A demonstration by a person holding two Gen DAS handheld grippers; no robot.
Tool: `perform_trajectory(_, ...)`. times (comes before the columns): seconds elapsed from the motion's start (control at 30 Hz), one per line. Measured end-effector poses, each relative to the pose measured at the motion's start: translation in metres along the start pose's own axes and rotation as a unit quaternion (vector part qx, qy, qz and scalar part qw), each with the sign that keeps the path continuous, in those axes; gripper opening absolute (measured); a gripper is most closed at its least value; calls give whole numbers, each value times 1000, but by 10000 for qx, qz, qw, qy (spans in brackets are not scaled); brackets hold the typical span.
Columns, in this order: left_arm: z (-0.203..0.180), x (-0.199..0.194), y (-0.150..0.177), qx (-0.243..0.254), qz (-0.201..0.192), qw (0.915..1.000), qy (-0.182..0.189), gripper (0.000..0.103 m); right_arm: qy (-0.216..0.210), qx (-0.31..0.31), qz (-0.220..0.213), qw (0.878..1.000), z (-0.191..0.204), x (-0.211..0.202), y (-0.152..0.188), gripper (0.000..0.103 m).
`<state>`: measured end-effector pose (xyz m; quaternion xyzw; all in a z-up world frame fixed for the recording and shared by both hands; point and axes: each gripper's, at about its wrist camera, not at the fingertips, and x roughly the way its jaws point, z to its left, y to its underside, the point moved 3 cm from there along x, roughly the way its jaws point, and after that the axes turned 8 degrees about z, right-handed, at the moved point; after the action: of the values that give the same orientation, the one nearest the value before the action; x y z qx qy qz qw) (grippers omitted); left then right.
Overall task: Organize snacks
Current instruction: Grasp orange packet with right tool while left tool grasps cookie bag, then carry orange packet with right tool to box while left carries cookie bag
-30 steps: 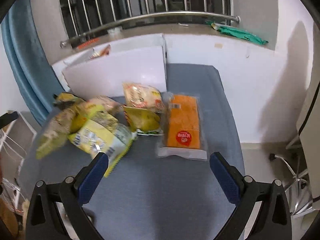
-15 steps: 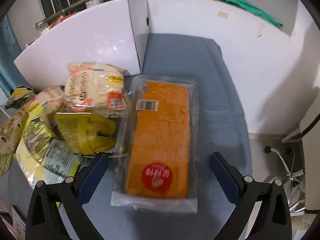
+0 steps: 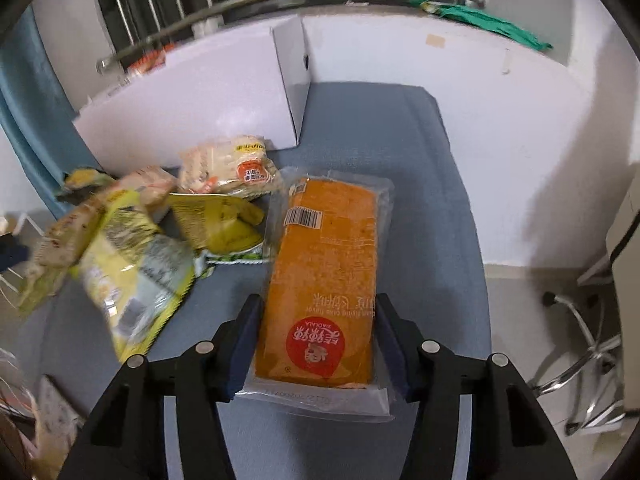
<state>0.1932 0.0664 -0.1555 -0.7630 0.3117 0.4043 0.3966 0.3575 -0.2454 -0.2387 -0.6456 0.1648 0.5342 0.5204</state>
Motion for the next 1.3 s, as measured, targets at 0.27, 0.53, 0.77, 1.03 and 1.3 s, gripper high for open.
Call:
perform_trajectory(0.27, 22, 49, -9, -1134, 514, 9914, 392, 103, -569, 60, -684, 9960, 16, -60, 23, 58)
perform_trajectory(0.53, 22, 63, -3, -948, 662, 9896, 854, 45, -249, -192, -644, 9974, 35, -76, 21, 3)
perform_trajectory(0.77, 30, 46, 12, -416, 368, 9939, 956, 35, -120, 174, -497, 9985, 34, -70, 29, 94)
perform_trajectory(1.03, 19, 5, 37, 313, -19, 9962, 811, 35, 492, 60, 188, 9986, 73, -30, 43, 94)
perform_trajectory(1.3, 17, -42, 47, 901, -444, 9908, 911, 35, 742, -19, 420, 9964, 86, -12, 51, 59)
